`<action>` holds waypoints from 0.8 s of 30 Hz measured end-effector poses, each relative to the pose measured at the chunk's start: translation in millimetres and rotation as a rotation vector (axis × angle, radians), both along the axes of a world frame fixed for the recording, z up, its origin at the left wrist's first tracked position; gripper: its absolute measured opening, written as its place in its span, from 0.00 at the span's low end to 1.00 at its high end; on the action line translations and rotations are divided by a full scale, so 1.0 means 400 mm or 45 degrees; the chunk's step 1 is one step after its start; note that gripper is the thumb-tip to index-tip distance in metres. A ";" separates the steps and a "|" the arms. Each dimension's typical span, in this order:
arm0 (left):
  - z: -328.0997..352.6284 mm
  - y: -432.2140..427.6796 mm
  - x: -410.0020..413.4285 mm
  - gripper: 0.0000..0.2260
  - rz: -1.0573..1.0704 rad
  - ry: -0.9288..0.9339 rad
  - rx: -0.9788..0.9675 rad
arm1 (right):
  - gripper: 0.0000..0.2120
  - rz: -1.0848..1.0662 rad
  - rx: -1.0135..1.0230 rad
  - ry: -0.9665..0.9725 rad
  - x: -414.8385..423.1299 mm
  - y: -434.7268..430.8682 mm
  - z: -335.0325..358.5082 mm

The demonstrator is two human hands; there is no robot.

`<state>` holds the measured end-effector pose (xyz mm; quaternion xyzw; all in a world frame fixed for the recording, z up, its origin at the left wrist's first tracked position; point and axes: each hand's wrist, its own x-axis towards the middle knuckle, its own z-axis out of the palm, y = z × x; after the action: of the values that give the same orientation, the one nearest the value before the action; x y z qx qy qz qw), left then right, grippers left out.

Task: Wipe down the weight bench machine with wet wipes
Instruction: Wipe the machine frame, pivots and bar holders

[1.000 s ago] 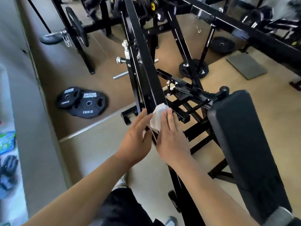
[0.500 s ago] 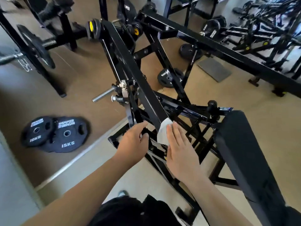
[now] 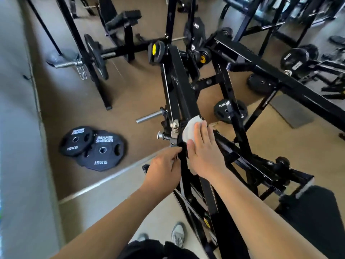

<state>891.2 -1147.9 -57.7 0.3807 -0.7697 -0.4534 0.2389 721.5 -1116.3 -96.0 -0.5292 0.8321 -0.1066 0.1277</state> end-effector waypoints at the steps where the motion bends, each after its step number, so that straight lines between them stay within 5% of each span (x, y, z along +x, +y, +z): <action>1: 0.005 -0.008 -0.005 0.12 0.031 -0.008 0.017 | 0.39 0.020 -0.003 0.004 -0.017 -0.038 0.005; 7: 0.005 -0.038 -0.015 0.18 0.114 -0.116 0.012 | 0.36 0.075 -0.015 -0.005 -0.069 -0.177 0.030; 17: -0.071 0.000 0.021 0.18 0.080 -0.156 0.078 | 0.31 0.036 0.061 -0.176 0.031 0.171 0.046; 24: -0.060 0.018 0.030 0.18 -0.018 -0.132 0.050 | 0.36 -0.038 0.141 -0.233 0.010 0.089 0.048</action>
<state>903.3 -1140.7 -81.6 0.4027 -0.7748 -0.4497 0.1880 725.4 -1080.9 -76.7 -0.4970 0.8293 -0.1102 0.2306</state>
